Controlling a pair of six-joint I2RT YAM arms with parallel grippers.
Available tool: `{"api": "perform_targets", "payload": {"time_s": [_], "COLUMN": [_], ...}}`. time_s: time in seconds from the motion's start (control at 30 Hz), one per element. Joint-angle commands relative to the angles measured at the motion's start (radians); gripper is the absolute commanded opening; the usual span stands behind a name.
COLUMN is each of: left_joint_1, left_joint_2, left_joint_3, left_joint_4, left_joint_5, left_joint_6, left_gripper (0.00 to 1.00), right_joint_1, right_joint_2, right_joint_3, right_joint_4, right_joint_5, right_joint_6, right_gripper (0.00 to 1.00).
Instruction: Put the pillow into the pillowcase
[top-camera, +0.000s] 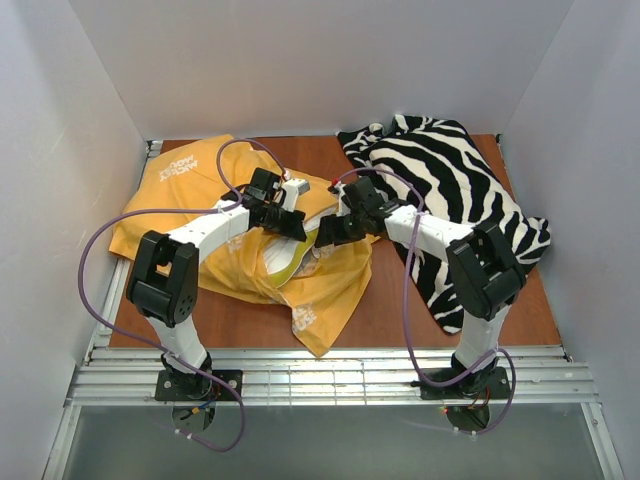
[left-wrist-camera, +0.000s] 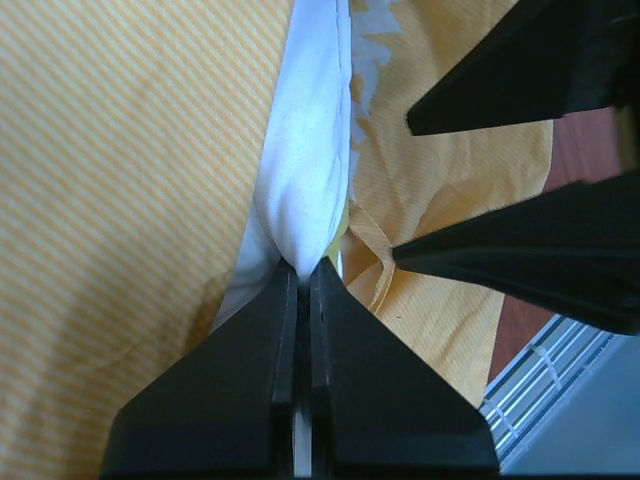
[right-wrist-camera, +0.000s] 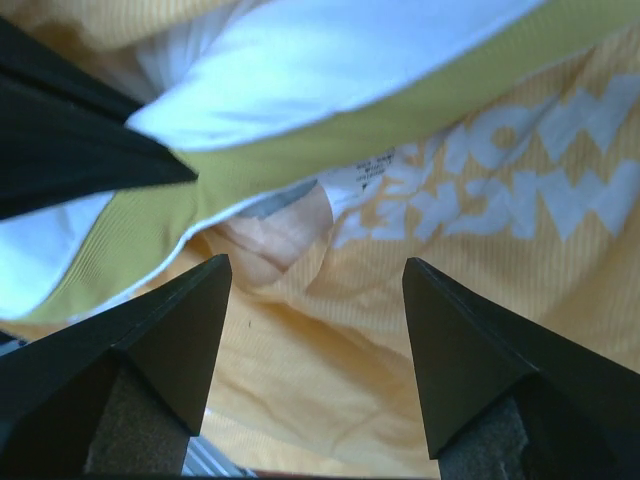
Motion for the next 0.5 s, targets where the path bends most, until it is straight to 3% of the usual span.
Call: {"api": "perform_targets", "payload": {"time_s": [0.0, 0.27, 0.33, 0.37, 0.4, 0.43, 0.47], "left_joint_1": [0.007, 0.039, 0.041, 0.042, 0.047, 0.052, 0.055], "left_joint_2": [-0.040, -0.032, -0.029, -0.030, -0.030, -0.029, -0.027], "left_joint_3": [0.038, 0.055, 0.052, 0.051, 0.046, 0.038, 0.035], "left_joint_4": [0.015, 0.027, 0.028, 0.028, 0.028, 0.027, 0.024], "left_joint_5": [0.102, 0.156, 0.158, 0.153, 0.141, 0.135, 0.121], "left_joint_6": [-0.068, -0.117, -0.122, -0.122, -0.130, -0.131, -0.133], "left_gripper": [0.00, 0.00, 0.00, 0.00, 0.00, 0.00, 0.00], "right_joint_1": [0.033, 0.067, 0.067, 0.067, 0.065, 0.061, 0.048], "right_joint_2": [0.060, 0.179, 0.218, 0.222, 0.221, 0.207, 0.192], "right_joint_3": [0.039, 0.029, 0.046, 0.051, 0.045, 0.040, 0.023], "right_joint_4": [0.027, 0.073, 0.073, 0.067, 0.067, 0.066, 0.061], "right_joint_5": [0.123, 0.223, 0.246, 0.250, 0.253, 0.235, 0.217], "right_joint_6": [0.065, 0.095, 0.100, 0.100, 0.097, 0.089, 0.071], "right_gripper": [0.64, 0.60, 0.54, 0.46, 0.12, 0.02, 0.01]}}
